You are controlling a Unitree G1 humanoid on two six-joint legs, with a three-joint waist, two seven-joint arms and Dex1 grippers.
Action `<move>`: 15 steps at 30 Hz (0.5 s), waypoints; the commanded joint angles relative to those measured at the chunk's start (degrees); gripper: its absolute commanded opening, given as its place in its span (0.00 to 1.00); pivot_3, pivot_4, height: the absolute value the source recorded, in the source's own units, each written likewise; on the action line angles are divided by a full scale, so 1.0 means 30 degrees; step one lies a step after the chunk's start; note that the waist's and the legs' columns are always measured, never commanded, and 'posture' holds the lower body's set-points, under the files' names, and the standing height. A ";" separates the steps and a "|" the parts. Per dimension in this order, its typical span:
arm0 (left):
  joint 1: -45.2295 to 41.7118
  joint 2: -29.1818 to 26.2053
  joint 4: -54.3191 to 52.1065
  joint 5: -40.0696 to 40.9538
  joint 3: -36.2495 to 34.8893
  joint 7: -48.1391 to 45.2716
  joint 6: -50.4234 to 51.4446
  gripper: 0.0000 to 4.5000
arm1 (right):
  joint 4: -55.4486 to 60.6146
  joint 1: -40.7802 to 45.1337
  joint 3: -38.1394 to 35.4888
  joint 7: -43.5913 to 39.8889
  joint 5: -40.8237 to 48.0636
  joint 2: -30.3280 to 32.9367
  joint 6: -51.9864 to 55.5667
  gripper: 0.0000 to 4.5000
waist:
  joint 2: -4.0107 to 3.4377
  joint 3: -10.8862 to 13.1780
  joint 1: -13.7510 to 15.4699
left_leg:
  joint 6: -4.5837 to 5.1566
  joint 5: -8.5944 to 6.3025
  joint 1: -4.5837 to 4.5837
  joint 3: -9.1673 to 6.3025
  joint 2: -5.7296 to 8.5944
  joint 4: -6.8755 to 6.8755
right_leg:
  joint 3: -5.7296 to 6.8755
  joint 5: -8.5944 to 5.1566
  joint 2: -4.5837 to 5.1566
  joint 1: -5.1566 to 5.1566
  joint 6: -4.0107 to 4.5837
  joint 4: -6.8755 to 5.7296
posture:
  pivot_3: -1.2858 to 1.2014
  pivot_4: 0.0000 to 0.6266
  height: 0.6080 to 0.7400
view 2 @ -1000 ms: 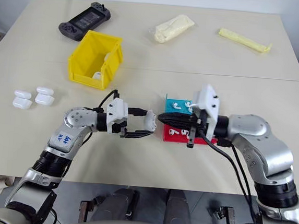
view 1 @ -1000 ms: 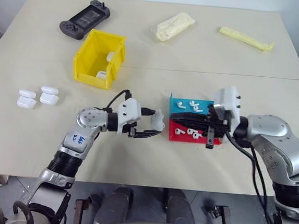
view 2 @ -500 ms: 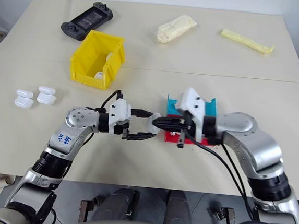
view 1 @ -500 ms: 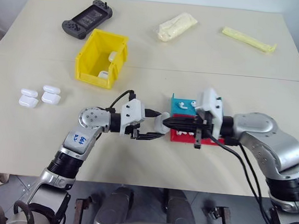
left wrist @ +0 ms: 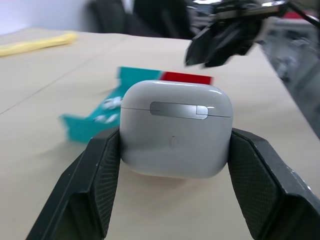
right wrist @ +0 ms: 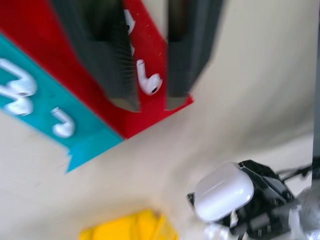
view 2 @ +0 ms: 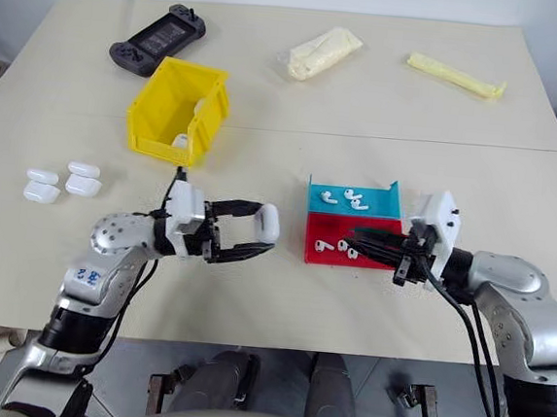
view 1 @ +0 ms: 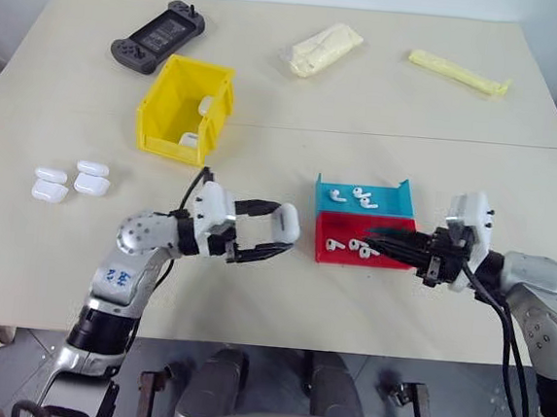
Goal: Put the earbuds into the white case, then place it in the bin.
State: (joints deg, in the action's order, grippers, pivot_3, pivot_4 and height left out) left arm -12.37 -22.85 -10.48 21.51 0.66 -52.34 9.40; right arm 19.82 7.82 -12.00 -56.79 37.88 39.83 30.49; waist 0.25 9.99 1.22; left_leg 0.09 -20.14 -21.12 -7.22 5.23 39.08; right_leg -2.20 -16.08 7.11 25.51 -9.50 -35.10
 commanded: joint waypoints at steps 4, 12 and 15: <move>0.3067 0.0827 -0.2295 0.1465 -0.4160 0.4497 0.0403 0.63 | 0.1281 -0.1388 -0.0338 0.0333 -0.1071 -0.1504 -0.3874 0.75 | 0.0004 -0.0003 0.0162 | -0.0002 0.0000 0.0004 0.0001 0.0013 0.0006 | -0.0007 0.0000 0.0005 -0.0004 0.0000 0.0005 | 0.52 0.24 1.00; 0.0755 0.1038 -0.0001 0.0428 -0.6300 0.8775 0.0296 0.63 | 0.1849 -0.1889 0.0564 0.1333 -0.1615 -0.2529 -0.5029 0.99 | 0.0012 -0.0006 0.0275 | -0.0005 0.0004 0.0011 -0.0007 0.0025 0.0014 | 0.0007 0.0001 0.0014 -0.0019 -0.0003 0.0001 | 0.52 0.24 1.00; -0.2494 0.0050 0.3903 -0.1846 -0.5521 1.0021 -0.0244 0.63 | 0.1689 -0.1550 0.0786 0.1532 -0.1603 -0.2518 -0.5077 0.99 | 0.0014 -0.0008 0.0289 | -0.0012 0.0009 0.0020 -0.0001 0.0032 0.0017 | 0.0008 0.0002 0.0009 -0.0020 -0.0001 -0.0010 | 0.52 0.24 1.00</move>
State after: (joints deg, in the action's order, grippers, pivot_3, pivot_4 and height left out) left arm -16.76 -21.43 -2.97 19.45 -16.43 -24.66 10.49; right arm 23.27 2.37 -9.14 -52.67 32.67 32.42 16.26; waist 0.29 9.96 2.08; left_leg 0.06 -20.11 -21.07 -7.23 5.33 39.14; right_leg -2.17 -16.07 7.14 25.46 -9.51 -35.14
